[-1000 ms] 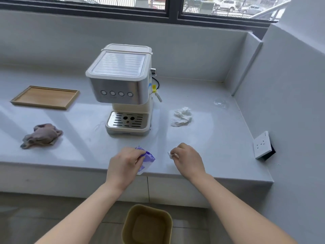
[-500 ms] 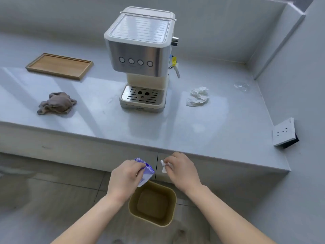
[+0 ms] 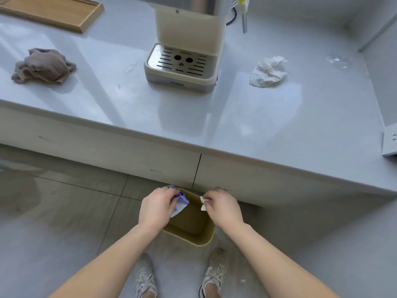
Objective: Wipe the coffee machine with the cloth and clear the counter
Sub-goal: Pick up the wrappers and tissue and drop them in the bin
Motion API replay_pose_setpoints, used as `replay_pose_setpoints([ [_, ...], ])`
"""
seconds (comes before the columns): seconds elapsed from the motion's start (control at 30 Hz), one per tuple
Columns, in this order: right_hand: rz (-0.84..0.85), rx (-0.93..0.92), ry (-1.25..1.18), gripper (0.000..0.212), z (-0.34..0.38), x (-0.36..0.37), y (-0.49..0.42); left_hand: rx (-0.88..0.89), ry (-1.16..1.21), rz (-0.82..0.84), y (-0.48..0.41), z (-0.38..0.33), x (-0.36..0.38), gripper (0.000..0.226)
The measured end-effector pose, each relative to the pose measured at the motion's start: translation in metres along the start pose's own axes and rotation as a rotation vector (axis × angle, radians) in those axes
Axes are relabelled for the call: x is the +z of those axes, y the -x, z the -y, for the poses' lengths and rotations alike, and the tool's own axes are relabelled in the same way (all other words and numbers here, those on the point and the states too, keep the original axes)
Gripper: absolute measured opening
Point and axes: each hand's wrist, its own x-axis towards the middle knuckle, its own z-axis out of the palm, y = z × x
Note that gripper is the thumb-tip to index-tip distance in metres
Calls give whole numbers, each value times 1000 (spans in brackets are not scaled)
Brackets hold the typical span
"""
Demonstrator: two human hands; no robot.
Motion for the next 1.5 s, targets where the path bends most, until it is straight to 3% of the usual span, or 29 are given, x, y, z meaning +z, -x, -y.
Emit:
replay_pose_setpoints([
  [0.47, 131, 166, 17, 20, -51, 129, -28, -152, -15, 199, -3, 46, 115, 13],
  [0.77, 133, 269, 14, 18, -76, 186, -46, -117, -161, 360, -9, 65, 165, 20],
  [1.1, 149, 346, -86, 20, -99, 198, -46, -89, -143, 356, -9, 68, 190, 27],
  [1.27, 154, 323, -88, 29, -101, 188, -43, -47, -172, 372, -11, 67, 178, 32],
  [1.5, 168, 265, -38, 25, -86, 151, -33, -14, -275, 387, -3, 55, 142, 33],
])
